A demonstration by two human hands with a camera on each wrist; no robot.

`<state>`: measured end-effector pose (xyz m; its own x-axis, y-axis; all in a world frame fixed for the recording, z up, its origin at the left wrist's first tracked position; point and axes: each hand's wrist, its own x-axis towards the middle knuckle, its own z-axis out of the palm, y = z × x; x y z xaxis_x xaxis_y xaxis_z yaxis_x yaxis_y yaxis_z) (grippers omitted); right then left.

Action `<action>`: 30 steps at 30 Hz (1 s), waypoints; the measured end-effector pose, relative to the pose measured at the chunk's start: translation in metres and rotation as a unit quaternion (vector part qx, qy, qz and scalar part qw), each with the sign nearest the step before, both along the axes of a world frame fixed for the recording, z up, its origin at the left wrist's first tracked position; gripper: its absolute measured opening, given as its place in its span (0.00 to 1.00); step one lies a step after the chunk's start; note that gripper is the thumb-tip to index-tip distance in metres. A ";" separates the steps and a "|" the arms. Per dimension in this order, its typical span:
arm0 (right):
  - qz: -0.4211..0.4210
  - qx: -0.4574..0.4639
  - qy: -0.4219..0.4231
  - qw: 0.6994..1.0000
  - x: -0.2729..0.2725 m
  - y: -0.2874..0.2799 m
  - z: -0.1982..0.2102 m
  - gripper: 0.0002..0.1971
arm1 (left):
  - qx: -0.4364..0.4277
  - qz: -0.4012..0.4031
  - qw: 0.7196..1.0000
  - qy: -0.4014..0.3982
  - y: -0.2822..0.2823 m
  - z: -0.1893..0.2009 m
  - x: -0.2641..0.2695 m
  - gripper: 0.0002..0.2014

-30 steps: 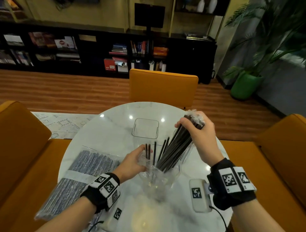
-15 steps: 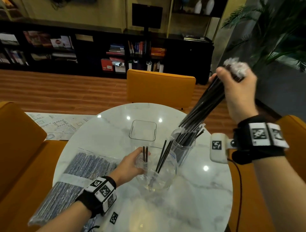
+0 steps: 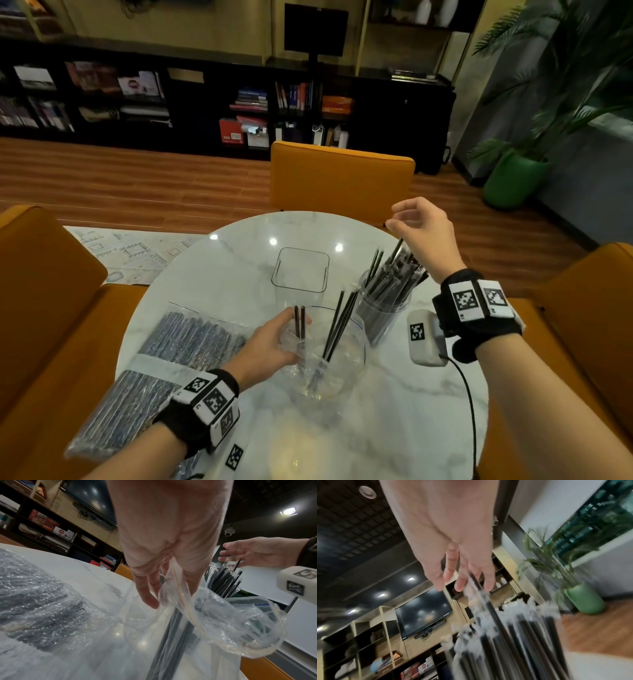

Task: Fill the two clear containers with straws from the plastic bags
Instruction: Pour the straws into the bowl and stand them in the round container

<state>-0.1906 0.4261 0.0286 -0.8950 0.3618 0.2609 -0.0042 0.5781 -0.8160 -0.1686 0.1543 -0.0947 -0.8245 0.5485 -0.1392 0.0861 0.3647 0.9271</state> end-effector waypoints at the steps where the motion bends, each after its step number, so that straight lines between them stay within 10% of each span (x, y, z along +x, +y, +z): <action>1: -0.001 0.039 -0.014 0.999 0.002 0.000 0.004 0.10 | 0.000 0.001 1.000 0.000 0.000 0.000 0.000 0.26; 6: -0.040 0.142 0.054 0.988 0.030 -0.004 0.033 0.07 | -0.005 0.004 1.000 0.004 0.001 -0.003 -0.001 0.26; 11: 0.045 0.039 0.034 0.998 0.078 -0.027 0.020 0.07 | -0.001 0.007 1.000 0.002 0.001 -0.006 -0.002 0.24; 16: 0.193 -0.015 -0.244 0.950 0.097 -0.059 -0.055 0.47 | 0.044 0.011 0.999 -0.002 0.002 -0.008 -0.002 0.21; 20: 0.199 -0.116 -0.247 0.941 0.088 -0.072 -0.099 0.58 | 0.085 0.005 0.996 -0.030 0.004 -0.003 0.001 0.21; 30: 0.078 -0.146 -0.072 0.984 0.085 -0.088 -0.099 0.09 | 0.082 0.013 0.996 -0.035 0.020 0.019 0.009 0.37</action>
<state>-0.1059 0.3378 -0.0704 -0.9654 0.2586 0.0334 0.0530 0.3201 -0.9459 -0.1600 0.1748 -0.0755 -0.8304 0.5467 -0.1076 0.0107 0.2088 0.9779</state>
